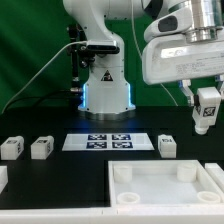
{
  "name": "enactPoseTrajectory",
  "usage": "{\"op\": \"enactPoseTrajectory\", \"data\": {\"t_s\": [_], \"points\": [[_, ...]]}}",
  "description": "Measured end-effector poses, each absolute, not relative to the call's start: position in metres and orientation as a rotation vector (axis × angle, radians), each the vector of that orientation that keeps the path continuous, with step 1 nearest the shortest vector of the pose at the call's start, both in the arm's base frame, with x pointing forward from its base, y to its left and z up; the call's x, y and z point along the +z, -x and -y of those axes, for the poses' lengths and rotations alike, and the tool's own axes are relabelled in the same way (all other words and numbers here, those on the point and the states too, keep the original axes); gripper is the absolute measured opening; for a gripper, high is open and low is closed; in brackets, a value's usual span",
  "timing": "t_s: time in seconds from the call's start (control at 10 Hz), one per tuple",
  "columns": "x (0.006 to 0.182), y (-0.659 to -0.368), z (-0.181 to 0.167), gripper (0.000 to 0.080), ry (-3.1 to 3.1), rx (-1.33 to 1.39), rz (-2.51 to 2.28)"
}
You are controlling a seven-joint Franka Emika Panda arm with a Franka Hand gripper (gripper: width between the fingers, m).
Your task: Assemble one leg
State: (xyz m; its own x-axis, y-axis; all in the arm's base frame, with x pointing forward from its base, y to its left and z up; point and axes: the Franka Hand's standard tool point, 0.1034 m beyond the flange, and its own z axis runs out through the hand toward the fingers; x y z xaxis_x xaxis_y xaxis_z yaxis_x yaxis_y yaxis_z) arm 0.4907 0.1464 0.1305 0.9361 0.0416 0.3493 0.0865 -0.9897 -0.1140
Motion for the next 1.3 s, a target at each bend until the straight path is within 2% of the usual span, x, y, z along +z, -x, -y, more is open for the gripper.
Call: {"op": "enactPoseTrajectory", "data": {"t_s": [0.1, 0.2, 0.4, 0.6, 1.0, 1.1, 1.3], "points": [[0.133, -0.497, -0.141, 0.0293, 2.981, -0.509, 0.171], [0.148, -0.525, -0.129, 0.0293, 2.976, -0.587, 0.222], [0.157, -0.56, -0.115, 0.0294, 2.972, -0.669, 0.3], [0.162, -0.57, -0.118, 0.0294, 2.969, -0.661, 0.302], [0.159, -0.568, -0.118, 0.0294, 2.972, -0.652, 0.302], [0.153, -0.574, -0.112, 0.0294, 2.971, -0.674, 0.314], [0.143, -0.607, -0.106, 0.0294, 2.963, -0.699, 0.282]]}}
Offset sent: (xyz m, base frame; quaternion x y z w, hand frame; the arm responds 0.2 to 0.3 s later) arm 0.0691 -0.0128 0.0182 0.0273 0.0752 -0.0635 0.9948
